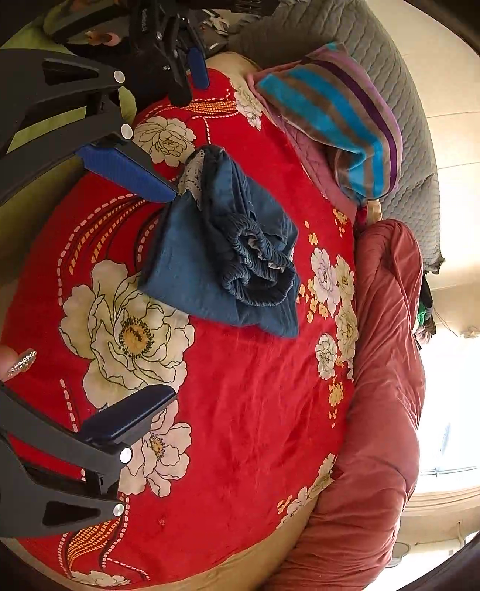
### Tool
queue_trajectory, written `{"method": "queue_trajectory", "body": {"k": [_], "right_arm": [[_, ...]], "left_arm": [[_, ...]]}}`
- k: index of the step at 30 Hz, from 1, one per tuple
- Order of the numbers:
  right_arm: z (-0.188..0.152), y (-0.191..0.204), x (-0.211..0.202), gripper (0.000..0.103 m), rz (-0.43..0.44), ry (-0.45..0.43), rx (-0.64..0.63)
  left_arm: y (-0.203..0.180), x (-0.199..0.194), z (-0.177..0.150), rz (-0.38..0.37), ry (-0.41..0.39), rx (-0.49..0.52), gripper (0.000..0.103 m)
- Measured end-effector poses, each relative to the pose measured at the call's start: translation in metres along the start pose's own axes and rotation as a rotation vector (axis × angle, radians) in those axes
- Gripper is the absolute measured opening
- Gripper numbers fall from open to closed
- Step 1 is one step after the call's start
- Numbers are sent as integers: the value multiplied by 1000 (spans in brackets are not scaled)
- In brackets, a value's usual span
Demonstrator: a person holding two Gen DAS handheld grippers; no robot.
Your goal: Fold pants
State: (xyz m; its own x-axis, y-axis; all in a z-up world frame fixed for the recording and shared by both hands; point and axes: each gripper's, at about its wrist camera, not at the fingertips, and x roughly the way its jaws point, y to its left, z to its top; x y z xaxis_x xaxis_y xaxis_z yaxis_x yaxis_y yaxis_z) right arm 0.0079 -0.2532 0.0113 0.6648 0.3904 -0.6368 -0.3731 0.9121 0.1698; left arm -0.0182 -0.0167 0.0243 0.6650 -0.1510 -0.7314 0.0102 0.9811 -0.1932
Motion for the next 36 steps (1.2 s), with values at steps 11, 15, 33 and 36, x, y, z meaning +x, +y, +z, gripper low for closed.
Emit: {"method": "queue_trajectory", "body": {"k": [11,15,33,36], "right_arm": [[0,0,-2,98,-4,4,0],[1,-2,-3,98,-8,3,3],[2,-1,-4,98,-17,6,-4],[3,-1,-3,98,-19,8,-3]], "left_arm": [[1,-3,-2,19,-4,-2,93],[3,-5,0,29,-9,-9,93],[4,-7,0,42,-4,-10,93],[4,-7,0,42,-4,-7,93]]}}
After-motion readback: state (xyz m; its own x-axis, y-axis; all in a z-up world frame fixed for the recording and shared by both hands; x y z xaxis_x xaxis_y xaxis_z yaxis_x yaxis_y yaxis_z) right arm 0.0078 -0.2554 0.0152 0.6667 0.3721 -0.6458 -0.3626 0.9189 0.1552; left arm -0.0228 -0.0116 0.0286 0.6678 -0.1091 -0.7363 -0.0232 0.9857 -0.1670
